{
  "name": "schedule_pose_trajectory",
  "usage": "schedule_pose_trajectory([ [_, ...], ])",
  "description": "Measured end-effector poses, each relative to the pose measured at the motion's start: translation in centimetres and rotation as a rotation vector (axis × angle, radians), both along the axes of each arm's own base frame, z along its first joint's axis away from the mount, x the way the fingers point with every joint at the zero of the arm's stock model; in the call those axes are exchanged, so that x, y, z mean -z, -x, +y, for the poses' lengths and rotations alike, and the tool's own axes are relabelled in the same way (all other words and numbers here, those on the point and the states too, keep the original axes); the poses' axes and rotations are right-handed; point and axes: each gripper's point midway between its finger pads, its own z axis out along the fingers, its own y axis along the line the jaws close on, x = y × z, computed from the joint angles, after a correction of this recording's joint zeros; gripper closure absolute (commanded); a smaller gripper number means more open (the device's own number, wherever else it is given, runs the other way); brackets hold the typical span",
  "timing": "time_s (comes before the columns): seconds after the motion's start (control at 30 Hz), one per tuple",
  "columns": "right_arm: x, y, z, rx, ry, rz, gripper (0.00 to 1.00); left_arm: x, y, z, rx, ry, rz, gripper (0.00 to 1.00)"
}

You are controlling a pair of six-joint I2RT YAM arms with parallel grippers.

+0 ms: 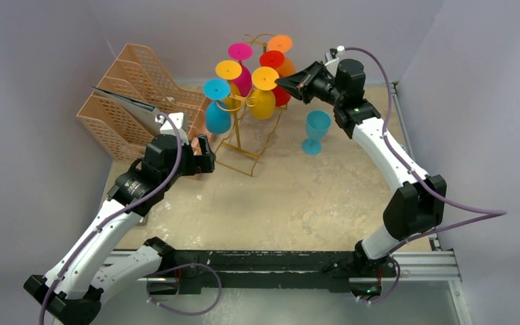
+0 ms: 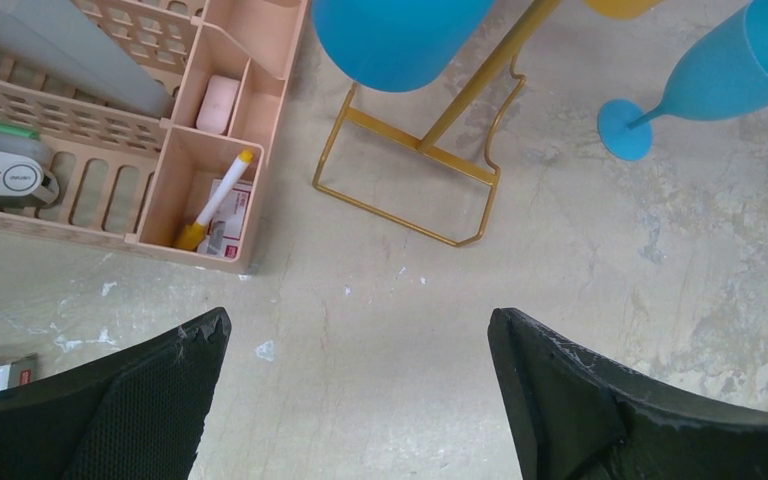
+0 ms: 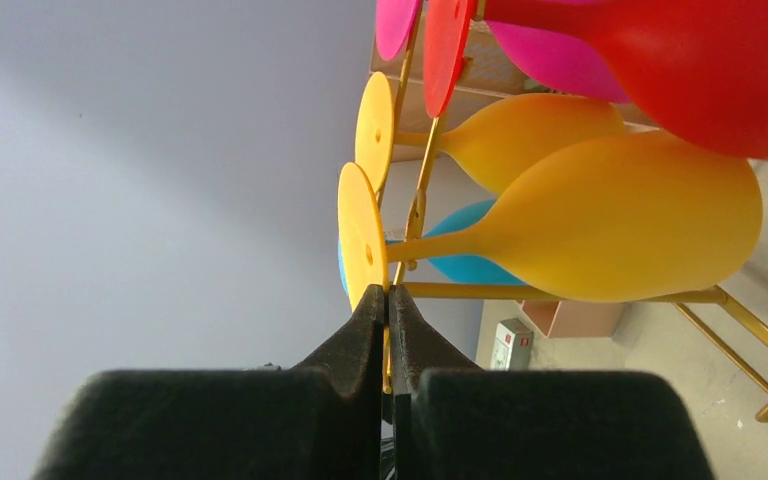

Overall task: Take the wine glass off the wine glass rack
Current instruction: Pick up the wine glass from the wine rack, then place the wine glass at the center of the board.

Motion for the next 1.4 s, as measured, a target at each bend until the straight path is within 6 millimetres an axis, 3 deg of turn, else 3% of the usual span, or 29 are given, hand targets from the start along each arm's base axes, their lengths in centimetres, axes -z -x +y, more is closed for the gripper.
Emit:
schedule_pose_trajectory([
  [0.53, 0.6, -0.3, -0.5, 0.041, 0.024, -0.008, 1.00, -0.4, 2.8, -0.3, 0.029, 0.105, 0.032, 0.00],
  [0.73, 1.3, 0.8, -0.9, 0.037, 0.044, 0.002, 1.00, -0.7, 3.5, -0.4, 0.048, 0.131, 0.030, 0.00],
  [1.0, 1.4, 4.9, -2.2, 0.022, 0.079, -0.042, 1.00, -0.8, 4.2, -2.0, 0.118, 0.191, 0.051, 0.00],
  [1.2, 1.3, 8.0, -1.9, -0.094, 0.137, -0.116, 1.00, -1.7, 4.8, -4.2, 0.216, 0.280, 0.048, 0.00],
  [1.4, 3.6, 12.8, -2.0, -0.269, 0.221, -0.150, 1.00, -2.0, 5.7, -6.7, 0.340, 0.368, 0.065, 0.01],
])
